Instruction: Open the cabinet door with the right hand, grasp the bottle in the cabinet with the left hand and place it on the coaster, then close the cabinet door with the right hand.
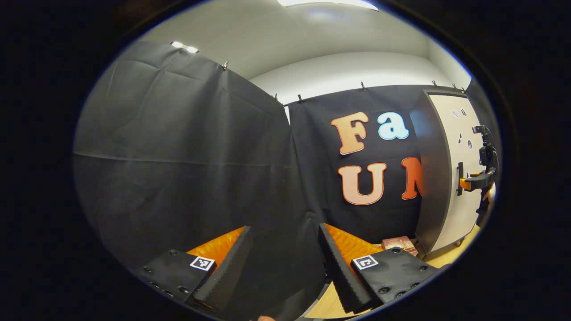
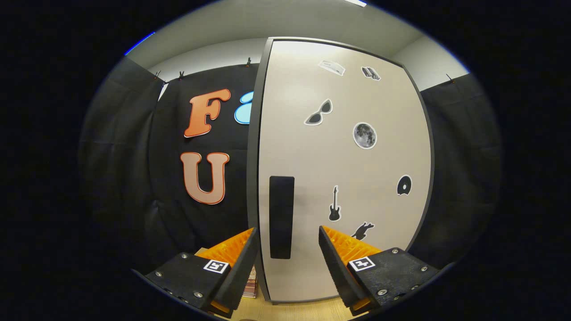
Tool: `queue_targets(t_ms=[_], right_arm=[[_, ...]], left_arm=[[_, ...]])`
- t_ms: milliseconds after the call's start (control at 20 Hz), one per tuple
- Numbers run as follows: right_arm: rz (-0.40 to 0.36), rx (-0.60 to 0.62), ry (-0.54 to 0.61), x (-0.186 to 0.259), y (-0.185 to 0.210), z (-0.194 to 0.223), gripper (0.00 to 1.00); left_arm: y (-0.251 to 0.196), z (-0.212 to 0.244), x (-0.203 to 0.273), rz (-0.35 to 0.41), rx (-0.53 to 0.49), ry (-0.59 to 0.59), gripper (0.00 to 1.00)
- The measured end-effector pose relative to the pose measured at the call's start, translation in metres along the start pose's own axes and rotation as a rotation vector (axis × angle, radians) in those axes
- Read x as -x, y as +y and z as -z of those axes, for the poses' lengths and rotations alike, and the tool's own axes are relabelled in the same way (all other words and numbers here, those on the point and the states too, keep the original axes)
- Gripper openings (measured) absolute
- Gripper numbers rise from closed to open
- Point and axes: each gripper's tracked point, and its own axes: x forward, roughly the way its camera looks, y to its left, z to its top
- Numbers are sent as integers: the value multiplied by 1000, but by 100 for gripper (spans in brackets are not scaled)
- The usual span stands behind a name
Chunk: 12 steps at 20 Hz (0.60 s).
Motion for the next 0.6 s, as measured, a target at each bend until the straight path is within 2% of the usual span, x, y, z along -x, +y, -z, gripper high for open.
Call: queue_targets(t_ms=[300, 350, 450, 500, 600], right_arm=[[17, -34, 14, -32, 3, 1, 63], [24, -30, 18, -36, 2, 1, 57], [10, -44, 22, -38, 7, 1, 53], [9, -50, 24, -39, 8, 2, 44], [8, -47, 23, -38, 7, 2, 36]], left_arm=[[13, 0, 5, -34, -19, 2, 96], [15, -1, 6, -39, -20, 1, 96], [19, -2, 8, -48, -22, 1, 96], [21, -1, 8, -52, -22, 3, 96], [23, 1, 10, -57, -20, 9, 96]])
